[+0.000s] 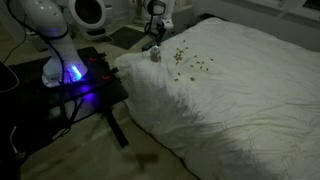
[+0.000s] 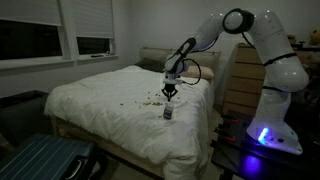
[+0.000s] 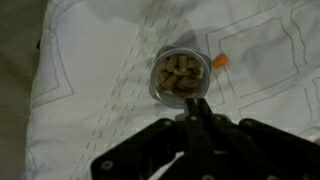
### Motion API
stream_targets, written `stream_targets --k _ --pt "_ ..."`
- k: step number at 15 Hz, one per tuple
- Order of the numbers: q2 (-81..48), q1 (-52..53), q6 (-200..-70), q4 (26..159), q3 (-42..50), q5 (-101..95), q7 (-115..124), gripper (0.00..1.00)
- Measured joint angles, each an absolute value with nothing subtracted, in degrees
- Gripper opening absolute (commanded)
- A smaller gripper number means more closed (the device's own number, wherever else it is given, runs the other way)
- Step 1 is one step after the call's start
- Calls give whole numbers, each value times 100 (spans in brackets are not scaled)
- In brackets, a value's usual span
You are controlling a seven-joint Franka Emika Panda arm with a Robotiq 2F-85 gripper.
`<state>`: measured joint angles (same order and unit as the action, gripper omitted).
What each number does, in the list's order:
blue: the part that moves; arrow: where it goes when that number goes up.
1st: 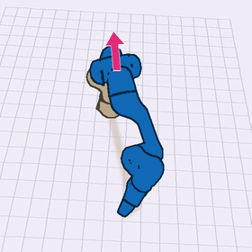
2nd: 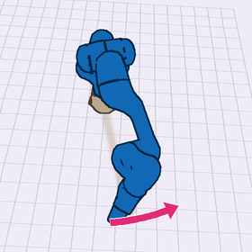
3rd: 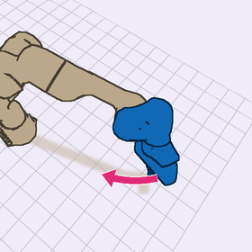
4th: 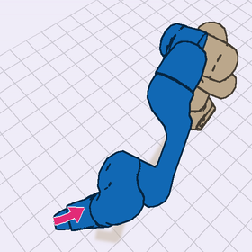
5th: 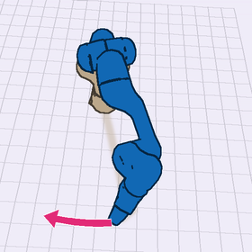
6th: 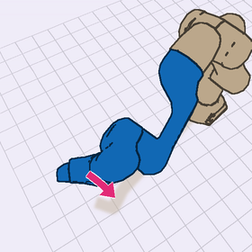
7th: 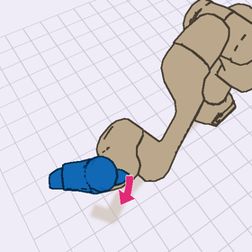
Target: Pick some of the brown objects from the bed and put them in the clear bottle
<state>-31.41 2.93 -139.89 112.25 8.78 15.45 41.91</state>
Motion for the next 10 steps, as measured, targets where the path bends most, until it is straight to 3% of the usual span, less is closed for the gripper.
stream_targets --k 10 --pt "-3146 255 -13253 11130 796 1545 4162 1"
